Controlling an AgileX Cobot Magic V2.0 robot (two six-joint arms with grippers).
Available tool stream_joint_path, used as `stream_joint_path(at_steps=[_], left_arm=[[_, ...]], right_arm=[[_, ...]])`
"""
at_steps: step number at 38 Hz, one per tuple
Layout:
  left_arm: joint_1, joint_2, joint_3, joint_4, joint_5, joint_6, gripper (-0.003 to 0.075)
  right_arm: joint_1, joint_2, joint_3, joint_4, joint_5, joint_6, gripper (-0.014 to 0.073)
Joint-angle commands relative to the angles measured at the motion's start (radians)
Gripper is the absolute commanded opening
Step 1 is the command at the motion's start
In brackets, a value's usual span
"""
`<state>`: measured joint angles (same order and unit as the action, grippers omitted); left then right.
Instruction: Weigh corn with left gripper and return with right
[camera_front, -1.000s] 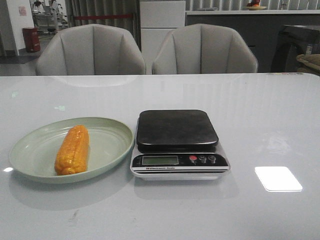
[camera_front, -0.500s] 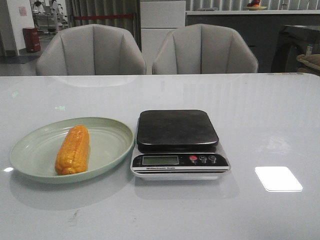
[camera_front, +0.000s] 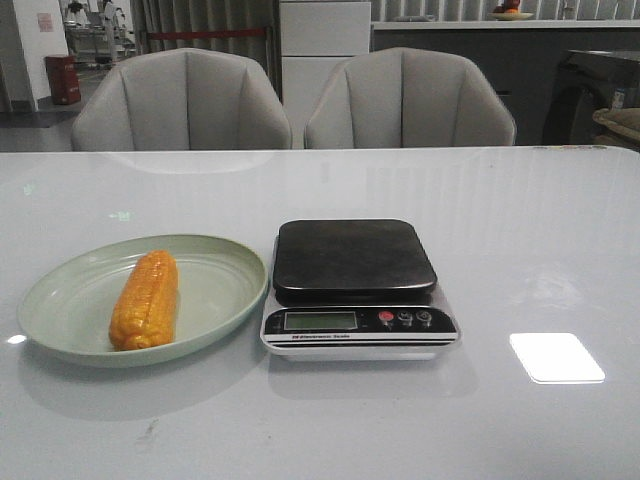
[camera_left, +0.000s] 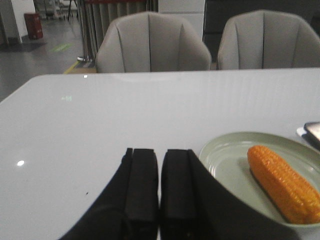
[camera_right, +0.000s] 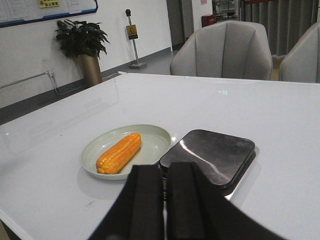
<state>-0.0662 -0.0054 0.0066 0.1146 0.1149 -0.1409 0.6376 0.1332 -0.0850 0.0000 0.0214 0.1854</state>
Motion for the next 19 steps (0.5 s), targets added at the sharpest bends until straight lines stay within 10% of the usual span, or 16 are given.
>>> stream_joint_path(at_steps=[1,19], left_arm=[[0.001,-0.023,0.032,-0.038,-0.128,-0.004,0.0113],[0.001,-0.023,0.032,-0.042,-0.135,-0.004,0.0113]], right_arm=[[-0.002,0.008,-0.027,-0.012,-0.076,-0.007,0.019],[-0.002,0.008,-0.027,-0.012,-0.076,-0.007,0.019]])
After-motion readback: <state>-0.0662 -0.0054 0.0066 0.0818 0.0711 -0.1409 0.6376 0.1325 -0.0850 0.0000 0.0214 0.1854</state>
